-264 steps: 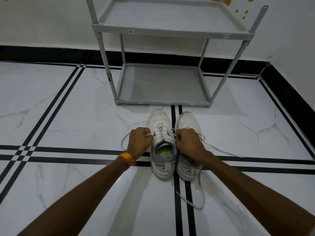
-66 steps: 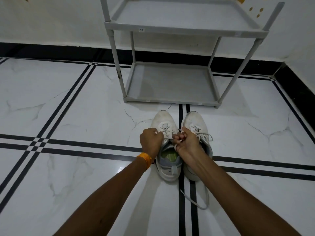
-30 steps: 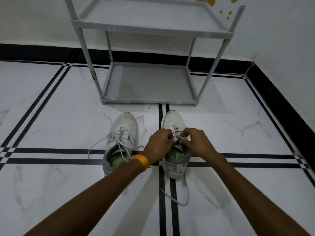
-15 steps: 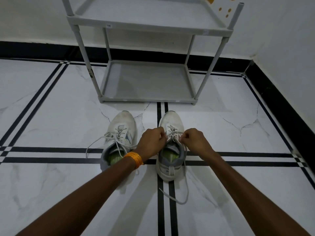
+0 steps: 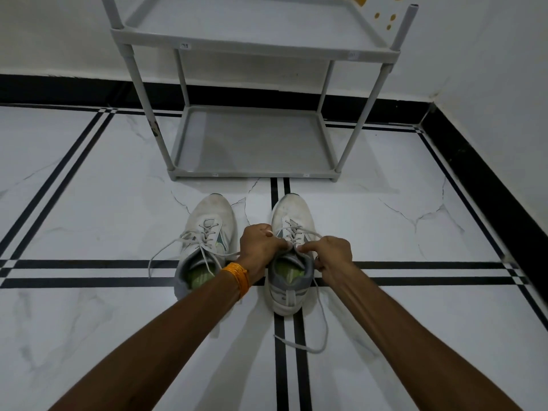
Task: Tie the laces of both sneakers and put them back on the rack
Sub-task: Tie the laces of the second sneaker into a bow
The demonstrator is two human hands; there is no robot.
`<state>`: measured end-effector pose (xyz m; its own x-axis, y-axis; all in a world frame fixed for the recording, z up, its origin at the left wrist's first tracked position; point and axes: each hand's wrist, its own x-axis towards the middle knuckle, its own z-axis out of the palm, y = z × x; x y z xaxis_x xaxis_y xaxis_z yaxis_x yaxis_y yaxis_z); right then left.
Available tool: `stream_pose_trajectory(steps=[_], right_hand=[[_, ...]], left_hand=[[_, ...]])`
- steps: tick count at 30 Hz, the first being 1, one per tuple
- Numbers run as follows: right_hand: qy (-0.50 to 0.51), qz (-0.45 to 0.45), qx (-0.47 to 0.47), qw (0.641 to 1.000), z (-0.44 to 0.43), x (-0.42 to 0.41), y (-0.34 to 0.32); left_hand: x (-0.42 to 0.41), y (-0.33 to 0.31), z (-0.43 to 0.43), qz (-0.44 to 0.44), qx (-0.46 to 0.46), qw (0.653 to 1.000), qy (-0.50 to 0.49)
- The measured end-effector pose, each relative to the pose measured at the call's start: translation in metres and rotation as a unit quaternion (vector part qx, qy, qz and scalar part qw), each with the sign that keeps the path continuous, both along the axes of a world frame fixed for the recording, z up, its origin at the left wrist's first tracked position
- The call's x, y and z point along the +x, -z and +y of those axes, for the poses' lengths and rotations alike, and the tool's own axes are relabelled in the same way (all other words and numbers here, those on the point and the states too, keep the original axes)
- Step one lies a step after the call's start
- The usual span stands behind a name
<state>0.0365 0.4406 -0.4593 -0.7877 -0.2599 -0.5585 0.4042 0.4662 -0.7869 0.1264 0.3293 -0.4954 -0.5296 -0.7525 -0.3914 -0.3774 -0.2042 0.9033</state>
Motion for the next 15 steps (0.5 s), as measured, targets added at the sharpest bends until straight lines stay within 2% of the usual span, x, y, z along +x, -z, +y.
stream_pose_trajectory(steps=[2,5,11,13,15], right_hand=[[-0.005,0.062,0.031,0.998,-0.006,0.004,0.000],[-0.012,0.110,0.051,0.993,-0.010,0.008,0.004],[-0.033,0.169,0.061,0.983,-0.006,0.011,0.006],[-0.092,0.240,0.071,0.964,-0.001,0.006,-0.001],[-0.194,0.331,0.093,0.919,0.005,-0.005,-0.018]], left_hand=[[0.001,0.003,0.002,0.001,-0.037,0.999,-0.007],[0.002,0.004,0.000,0.004,-0.077,0.997,-0.009],[0.006,0.010,0.000,-0.007,-0.058,0.998,-0.021],[0.010,0.005,0.000,-0.008,-0.090,0.996,-0.002],[0.016,-0.010,-0.007,-0.004,-0.171,0.984,0.043]])
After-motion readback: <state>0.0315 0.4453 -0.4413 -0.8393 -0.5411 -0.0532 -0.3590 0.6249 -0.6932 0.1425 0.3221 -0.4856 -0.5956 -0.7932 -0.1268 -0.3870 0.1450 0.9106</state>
